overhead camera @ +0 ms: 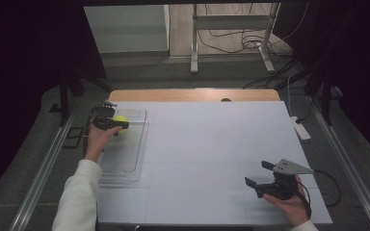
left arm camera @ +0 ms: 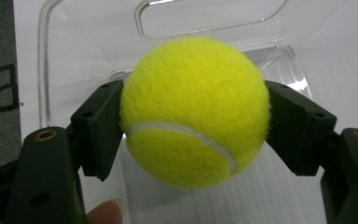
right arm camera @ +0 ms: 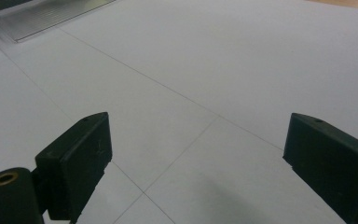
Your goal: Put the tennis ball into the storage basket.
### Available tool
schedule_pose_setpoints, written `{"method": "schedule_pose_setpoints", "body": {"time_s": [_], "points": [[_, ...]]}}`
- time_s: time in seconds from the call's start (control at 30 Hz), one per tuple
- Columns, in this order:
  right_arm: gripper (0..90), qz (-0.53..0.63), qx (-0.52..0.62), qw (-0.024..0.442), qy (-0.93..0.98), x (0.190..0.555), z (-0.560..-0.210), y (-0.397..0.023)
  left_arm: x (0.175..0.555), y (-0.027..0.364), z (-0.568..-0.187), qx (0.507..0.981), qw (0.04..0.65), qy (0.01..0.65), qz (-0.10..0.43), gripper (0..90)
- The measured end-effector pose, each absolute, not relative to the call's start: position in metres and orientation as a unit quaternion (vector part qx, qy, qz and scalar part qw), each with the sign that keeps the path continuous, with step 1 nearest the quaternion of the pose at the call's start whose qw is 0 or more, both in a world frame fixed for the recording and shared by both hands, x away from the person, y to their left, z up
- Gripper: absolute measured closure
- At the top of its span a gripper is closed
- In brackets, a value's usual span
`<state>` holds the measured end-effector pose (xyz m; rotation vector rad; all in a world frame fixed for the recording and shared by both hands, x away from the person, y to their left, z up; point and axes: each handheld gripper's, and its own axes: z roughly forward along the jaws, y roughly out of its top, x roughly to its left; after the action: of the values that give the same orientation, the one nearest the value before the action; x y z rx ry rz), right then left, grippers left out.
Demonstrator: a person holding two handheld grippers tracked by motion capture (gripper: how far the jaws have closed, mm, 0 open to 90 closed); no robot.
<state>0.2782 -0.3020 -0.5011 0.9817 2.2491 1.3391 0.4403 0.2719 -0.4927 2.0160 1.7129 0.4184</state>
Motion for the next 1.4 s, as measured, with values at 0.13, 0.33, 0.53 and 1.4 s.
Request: {"method": "schedule_pose_setpoints", "body": {"time_s": [0.13,0.33,0.53,1.4], "points": [[8.1,0.472,0.346,0.172,0.793,0.278,-0.501,-0.302,0.442,0.270,-0.496,0.736,0.222,0.621,0.152,26.9],[8.1,0.473,0.347,0.172,0.792,0.278,-0.501,-0.303,0.443,0.268,-0.498,0.739,0.214,0.620,0.158,26.7],[8.1,0.473,0.346,0.172,0.792,0.278,-0.501,-0.303,0.443,0.263,-0.502,0.745,0.204,0.614,0.164,26.4],[8.1,0.473,0.345,0.171,0.793,0.278,-0.501,-0.302,0.414,0.274,-0.467,0.714,0.341,0.583,0.185,13.7]]}}
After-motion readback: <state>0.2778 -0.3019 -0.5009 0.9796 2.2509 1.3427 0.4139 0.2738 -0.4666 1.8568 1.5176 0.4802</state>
